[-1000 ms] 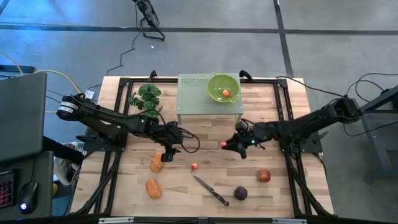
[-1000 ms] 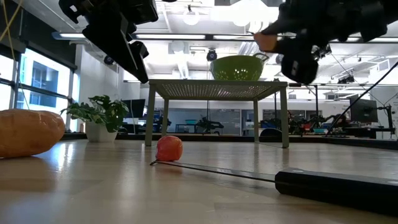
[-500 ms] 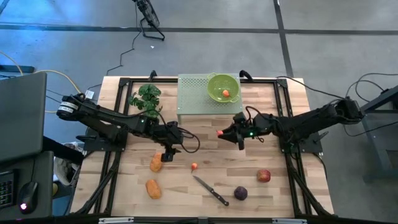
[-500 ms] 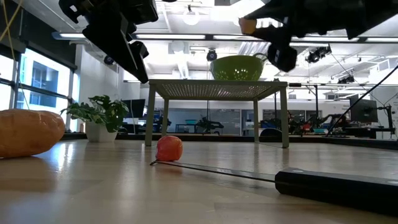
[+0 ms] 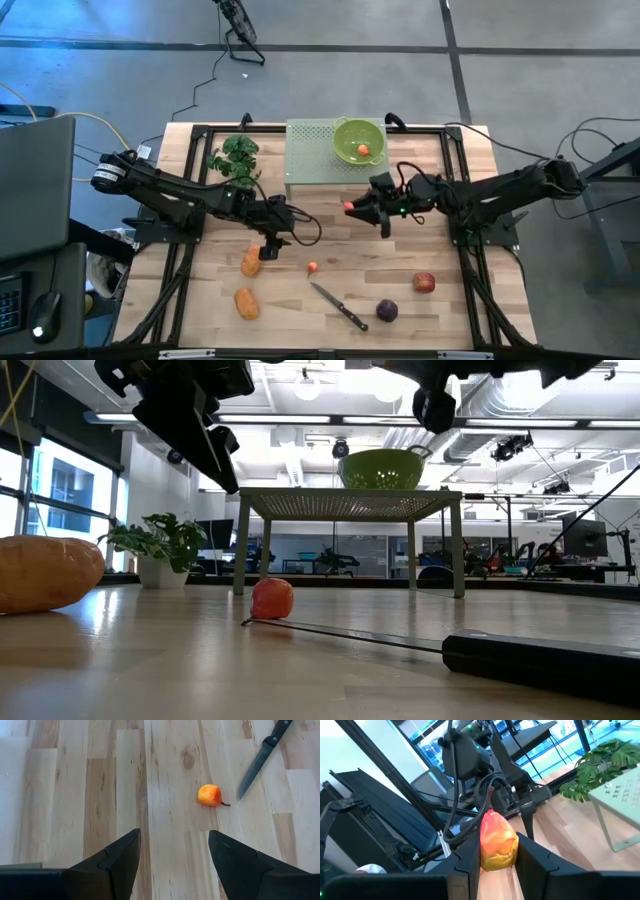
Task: Pick & Place Fruit
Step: Put the right orange pear inside the green strainer bowl on the top shelf
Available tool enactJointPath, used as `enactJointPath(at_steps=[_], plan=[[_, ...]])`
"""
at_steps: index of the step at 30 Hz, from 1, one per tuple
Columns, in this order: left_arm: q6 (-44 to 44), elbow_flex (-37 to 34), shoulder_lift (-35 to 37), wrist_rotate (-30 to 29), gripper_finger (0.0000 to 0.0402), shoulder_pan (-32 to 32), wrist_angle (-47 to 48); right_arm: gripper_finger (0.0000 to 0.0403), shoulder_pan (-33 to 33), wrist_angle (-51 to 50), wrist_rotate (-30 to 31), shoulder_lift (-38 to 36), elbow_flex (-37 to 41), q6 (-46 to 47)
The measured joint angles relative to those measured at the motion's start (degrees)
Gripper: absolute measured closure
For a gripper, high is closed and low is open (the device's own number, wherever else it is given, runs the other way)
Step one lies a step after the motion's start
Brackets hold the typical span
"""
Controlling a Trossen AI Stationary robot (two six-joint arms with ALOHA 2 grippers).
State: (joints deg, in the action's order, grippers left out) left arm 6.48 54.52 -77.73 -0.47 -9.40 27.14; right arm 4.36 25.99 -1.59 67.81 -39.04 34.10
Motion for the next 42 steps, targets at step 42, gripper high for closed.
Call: enactJointPath(at_steps=[42], plan=[[-0.04,0.00,0.00,-0.02,0.0172,0.00,0.01,0.0308,-16.35,-31.55,13.73,-6.43,-11.33,-16.41]])
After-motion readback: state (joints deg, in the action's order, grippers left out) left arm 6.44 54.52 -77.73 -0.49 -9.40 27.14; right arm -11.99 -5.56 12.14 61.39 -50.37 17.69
